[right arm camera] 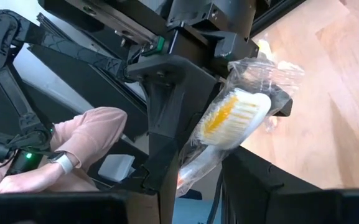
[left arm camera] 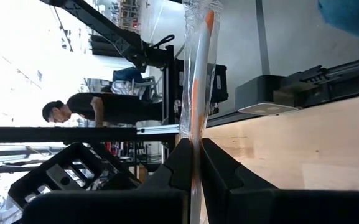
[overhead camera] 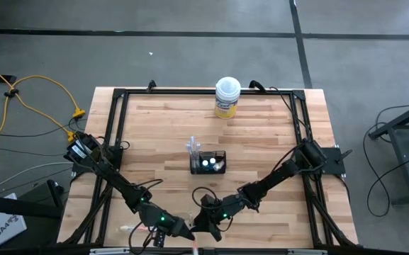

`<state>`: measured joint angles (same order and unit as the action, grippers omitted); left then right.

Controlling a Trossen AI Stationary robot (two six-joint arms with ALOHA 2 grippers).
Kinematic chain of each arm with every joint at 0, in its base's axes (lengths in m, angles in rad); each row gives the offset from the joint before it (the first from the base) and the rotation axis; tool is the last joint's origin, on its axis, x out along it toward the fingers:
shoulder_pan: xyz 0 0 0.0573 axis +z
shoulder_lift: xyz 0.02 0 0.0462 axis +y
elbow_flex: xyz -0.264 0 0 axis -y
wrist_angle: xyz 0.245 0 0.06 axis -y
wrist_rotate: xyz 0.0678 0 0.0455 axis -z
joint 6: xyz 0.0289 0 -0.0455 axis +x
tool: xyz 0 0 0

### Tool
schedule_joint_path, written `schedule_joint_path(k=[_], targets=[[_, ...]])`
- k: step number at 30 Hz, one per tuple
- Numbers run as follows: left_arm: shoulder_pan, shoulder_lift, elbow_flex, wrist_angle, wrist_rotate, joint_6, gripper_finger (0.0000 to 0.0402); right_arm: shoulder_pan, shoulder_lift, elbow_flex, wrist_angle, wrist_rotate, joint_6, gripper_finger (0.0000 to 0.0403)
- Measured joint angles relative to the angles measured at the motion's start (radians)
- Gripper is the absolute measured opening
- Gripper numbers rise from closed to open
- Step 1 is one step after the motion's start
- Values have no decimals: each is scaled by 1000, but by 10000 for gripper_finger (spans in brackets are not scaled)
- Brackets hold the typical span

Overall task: Pick & Place toothbrushing station
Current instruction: Put the right orange toothbrush into the wire organizer

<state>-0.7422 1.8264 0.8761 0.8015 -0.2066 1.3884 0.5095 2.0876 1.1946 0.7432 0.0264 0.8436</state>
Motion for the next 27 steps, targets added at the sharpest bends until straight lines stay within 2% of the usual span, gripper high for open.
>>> schedule_joint_path(k=[17,27], targets=[[0,1,0,8,-12,36,6,-1,0,0,10,-1,0,113],[0,1,0,10,-17,36,6,-2,0,0,9,-1,0,54]])
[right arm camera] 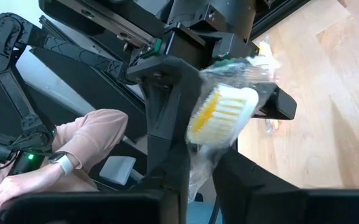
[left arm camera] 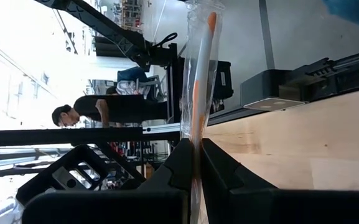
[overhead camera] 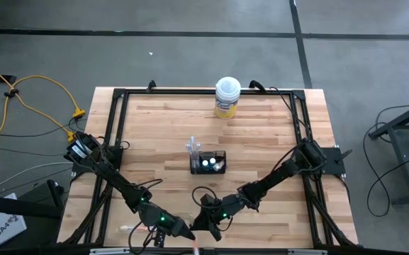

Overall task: Pick & Place toothbrushing station
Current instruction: Put the right orange toothbrush into the wire organizer

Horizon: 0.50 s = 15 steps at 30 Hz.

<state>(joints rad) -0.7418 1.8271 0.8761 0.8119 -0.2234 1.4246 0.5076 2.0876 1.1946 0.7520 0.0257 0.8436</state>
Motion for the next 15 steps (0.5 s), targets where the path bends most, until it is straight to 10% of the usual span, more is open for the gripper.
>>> schedule_joint_path(k=[15], targets=[[0,1,0,-6,1,1,5,0,0,0,1,-10,4,22]])
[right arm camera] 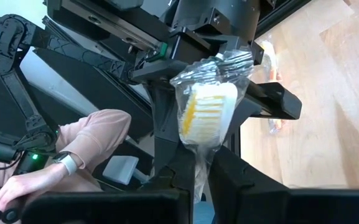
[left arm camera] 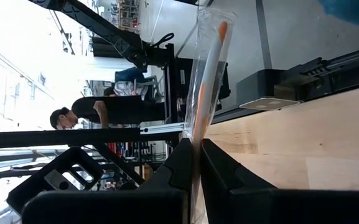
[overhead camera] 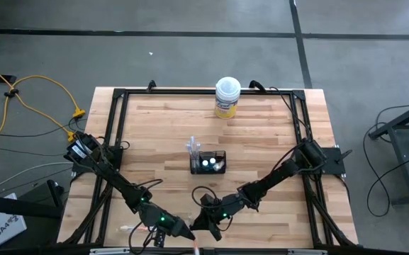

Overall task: Pick & Place toothbrushing station
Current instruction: Put the right orange toothbrush into the wire organizer

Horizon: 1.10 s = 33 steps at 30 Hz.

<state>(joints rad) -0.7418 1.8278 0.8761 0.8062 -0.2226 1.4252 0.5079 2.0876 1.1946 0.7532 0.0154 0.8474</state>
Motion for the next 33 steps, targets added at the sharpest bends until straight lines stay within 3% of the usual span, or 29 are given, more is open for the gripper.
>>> schedule_joint_path(k=[7,19,33], targets=[[0,0,0,1,1,-2,7,0,0,0,0,0,24,21],[-1,0,-1,3,1,-8,58,0,0,1,3,0,71,19],[-2,0,-1,21,4,-4,63,0,0,1,29,-15,91,9]])
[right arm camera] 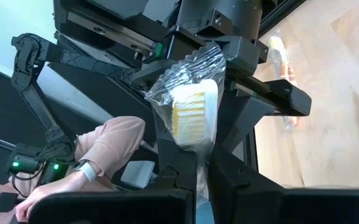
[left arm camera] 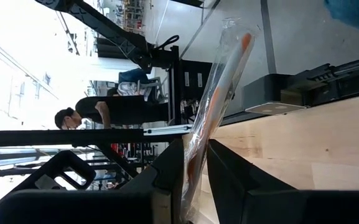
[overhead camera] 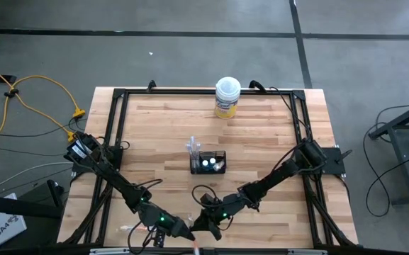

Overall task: Pick & Place toothbrushing station
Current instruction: Put the right orange toothbrush into the wire organizer

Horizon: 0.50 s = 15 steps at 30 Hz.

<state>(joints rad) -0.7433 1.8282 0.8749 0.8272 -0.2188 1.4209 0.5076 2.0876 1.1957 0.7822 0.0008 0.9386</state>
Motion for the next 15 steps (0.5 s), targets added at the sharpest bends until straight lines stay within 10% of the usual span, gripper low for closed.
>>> schedule_joint_path(k=[15], targets=[[-33,0,0,-1,-51,1,63,0,0,-1,0,-2,43,7]])
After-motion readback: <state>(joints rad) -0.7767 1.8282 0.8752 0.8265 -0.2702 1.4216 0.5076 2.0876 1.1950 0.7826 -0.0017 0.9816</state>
